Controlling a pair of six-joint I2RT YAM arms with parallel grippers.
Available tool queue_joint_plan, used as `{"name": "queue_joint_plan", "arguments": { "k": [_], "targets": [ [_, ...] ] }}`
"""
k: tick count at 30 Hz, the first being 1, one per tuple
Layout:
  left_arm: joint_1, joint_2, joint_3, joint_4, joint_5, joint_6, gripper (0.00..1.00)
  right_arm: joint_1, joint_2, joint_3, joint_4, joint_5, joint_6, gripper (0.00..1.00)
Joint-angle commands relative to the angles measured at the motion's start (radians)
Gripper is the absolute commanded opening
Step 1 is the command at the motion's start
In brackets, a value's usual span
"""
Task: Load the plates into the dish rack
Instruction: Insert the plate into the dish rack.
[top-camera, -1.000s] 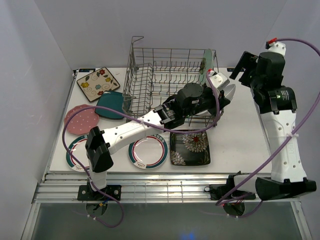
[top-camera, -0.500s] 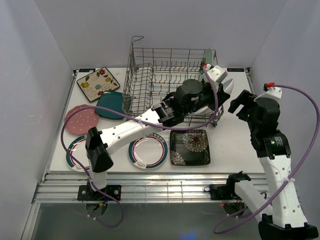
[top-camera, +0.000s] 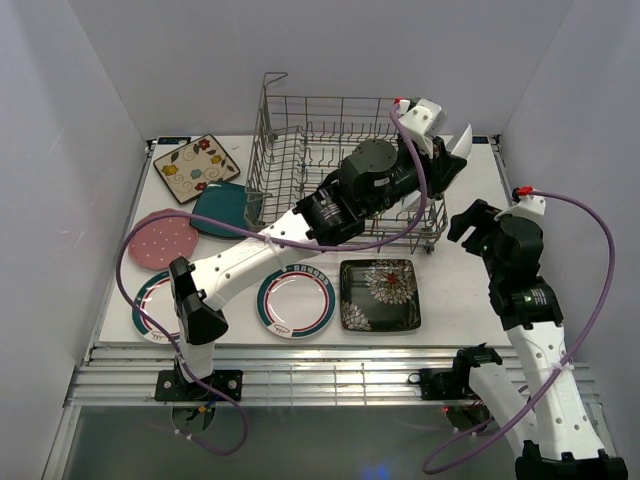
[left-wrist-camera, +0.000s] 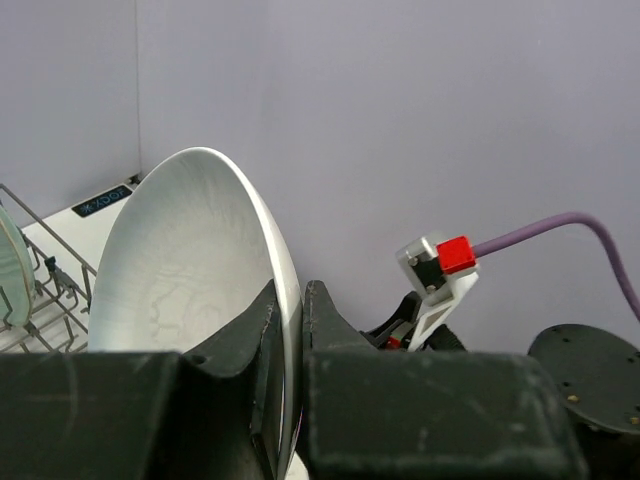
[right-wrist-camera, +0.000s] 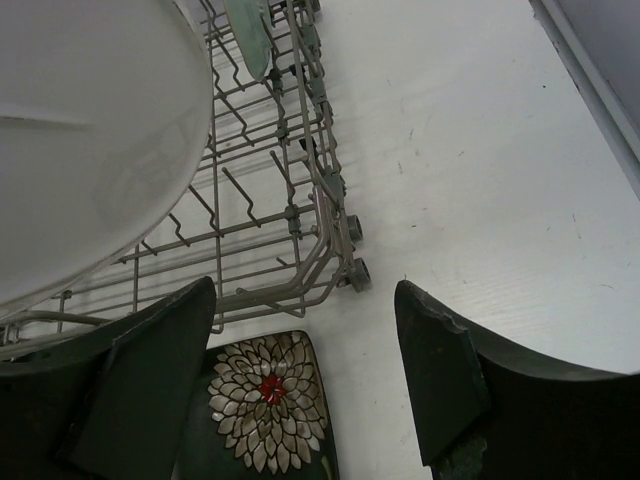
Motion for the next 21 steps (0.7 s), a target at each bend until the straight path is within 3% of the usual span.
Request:
{"name": "queue_joint_plan", "arguments": {
  "k": [1, 14, 21],
  "targets": [
    [0.004, -0.033, 0.101, 0.186, -0.05, 0.023, 0.0, 0.003, 0.02, 0.001, 0.11, 0.014, 0.018, 0.77],
    [0.01, 0.004, 0.159, 0.163, -0.127, 0.0, 0.0, 0.001, 0.064, -0.014, 0.171, 0.045, 0.058, 0.74],
    [0.011, 0.102, 0.299, 0.13, -0.134, -0.036, 0.0, 0.001, 0.038, -0.014, 0.155, 0.067, 0.064, 0.74]
  ]
}}
